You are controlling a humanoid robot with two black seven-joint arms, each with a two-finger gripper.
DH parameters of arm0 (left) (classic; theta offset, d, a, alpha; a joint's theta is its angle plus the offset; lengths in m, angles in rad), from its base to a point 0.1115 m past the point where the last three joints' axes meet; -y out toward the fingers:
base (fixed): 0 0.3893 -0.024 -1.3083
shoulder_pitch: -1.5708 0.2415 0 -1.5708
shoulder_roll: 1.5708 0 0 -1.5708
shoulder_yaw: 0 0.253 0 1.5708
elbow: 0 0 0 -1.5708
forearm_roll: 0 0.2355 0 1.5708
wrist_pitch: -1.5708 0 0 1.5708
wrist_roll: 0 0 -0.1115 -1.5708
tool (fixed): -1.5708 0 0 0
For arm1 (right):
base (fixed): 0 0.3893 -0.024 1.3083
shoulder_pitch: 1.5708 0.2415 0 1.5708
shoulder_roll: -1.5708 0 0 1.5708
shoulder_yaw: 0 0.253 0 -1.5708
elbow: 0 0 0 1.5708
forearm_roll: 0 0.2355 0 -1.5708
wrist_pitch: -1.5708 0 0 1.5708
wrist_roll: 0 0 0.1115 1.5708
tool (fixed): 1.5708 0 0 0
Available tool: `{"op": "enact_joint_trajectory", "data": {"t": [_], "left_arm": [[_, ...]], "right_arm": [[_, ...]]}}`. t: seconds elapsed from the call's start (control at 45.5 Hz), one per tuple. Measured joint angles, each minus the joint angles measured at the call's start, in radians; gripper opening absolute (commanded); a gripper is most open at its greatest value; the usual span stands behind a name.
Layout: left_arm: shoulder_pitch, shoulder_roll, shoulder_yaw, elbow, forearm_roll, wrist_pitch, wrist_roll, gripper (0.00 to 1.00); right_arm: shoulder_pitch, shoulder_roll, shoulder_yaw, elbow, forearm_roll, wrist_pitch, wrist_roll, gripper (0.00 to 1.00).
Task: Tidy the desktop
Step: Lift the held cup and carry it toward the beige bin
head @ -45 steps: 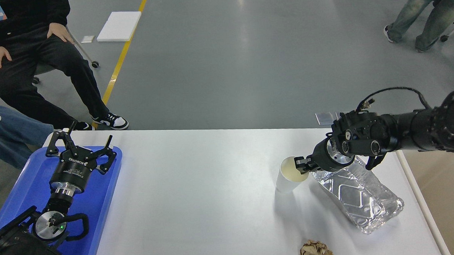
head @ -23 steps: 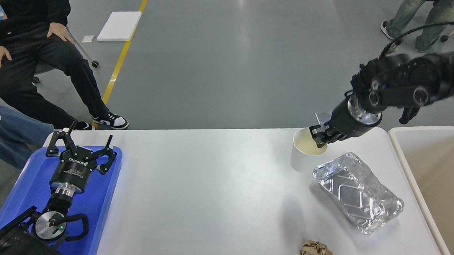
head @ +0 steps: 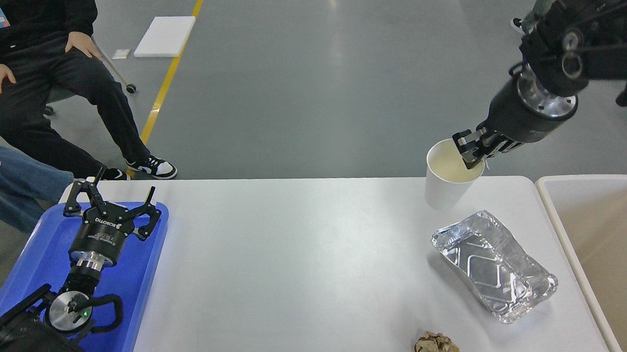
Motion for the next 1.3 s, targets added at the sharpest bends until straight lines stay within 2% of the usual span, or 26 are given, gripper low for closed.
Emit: {"op": "enact_joint_trajectory", "data": {"t": [0.242,0.638,0.858,1.298], "left_arm": [[0.000,0.000,0.000,0.000,0.000,0.000,0.000,0.99],[0.000,0.000,0.000,0.000,0.000,0.000,0.001,0.99],[0.001,0.000,0.000,0.000,0.000,0.000,0.000,0.99],[0.001,0.000,0.000,0.000,0.000,0.000,0.000,0.99]], "right_arm": [[0.099,-0.003,-0.013,0.022,-0.004,0.055,0.000,0.00],[0.127,-0.040,-0.060,0.018,-0.029,0.075,-0.001,0.00],[0.068,-0.137,-0.114,-0.034,-0.065,0.073,-0.003,0.00],[-0.130,-0.411,-0.160,-0.218,-0.129,0.068,-0.005,0.00]]}}
